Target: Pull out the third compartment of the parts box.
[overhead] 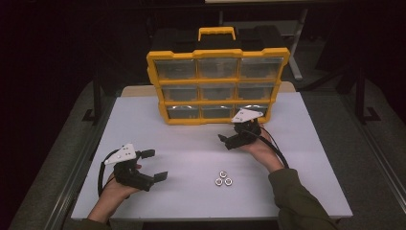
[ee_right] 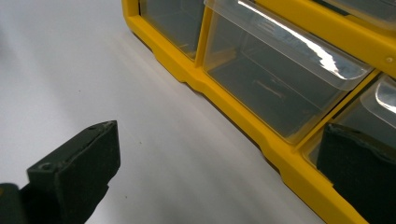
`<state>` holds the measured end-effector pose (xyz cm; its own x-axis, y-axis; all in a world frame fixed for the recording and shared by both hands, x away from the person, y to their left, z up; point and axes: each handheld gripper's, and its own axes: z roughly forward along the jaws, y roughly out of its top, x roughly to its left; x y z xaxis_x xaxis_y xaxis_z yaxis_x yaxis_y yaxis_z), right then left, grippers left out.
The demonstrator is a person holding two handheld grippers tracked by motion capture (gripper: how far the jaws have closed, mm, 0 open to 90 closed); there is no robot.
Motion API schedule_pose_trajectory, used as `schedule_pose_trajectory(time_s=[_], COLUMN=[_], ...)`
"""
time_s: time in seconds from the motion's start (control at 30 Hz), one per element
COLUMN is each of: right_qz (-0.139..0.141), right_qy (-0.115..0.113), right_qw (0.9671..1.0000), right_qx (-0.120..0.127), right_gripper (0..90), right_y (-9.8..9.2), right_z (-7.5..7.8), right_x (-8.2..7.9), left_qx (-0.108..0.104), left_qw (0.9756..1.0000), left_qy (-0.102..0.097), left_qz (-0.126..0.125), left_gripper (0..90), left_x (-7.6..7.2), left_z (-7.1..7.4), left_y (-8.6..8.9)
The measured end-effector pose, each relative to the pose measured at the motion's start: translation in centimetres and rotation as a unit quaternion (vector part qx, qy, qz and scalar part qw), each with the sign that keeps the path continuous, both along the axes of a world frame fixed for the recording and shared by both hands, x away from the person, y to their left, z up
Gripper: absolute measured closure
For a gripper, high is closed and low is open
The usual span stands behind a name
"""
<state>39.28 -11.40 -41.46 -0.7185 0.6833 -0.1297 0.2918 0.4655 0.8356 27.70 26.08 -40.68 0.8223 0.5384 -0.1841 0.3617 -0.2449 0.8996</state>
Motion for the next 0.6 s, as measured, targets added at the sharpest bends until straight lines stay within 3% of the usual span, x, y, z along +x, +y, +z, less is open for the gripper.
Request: schedule_pose_trajectory(time_s=[0.3, 0.47, 0.6], right_qz=[-0.005, 0.000, -0.002], right_qy=[-0.018, -0.042, -0.045], right_qw=[0.9996, 0.9978, 0.9972], right_qx=[-0.022, -0.052, -0.059], right_gripper=[0.0, 0.0, 0.0], right_y=[0.33, 0.37, 0.52], right_z=[0.17, 0.23, 0.21], right_x=[-0.43, -0.53, -0.68], left_qx=[-0.001, 0.000, 0.001], left_qw=[1.0000, 1.0000, 1.0000], left_qy=[-0.001, -0.001, -0.001], left_qz=[-0.001, -0.001, -0.001], left_gripper=[0.0, 0.0, 0.0], left_x=[0.03, 0.02, 0.05], left_z=[0.02, 0.04, 0.02], left_y=[0.02, 0.06, 0.06])
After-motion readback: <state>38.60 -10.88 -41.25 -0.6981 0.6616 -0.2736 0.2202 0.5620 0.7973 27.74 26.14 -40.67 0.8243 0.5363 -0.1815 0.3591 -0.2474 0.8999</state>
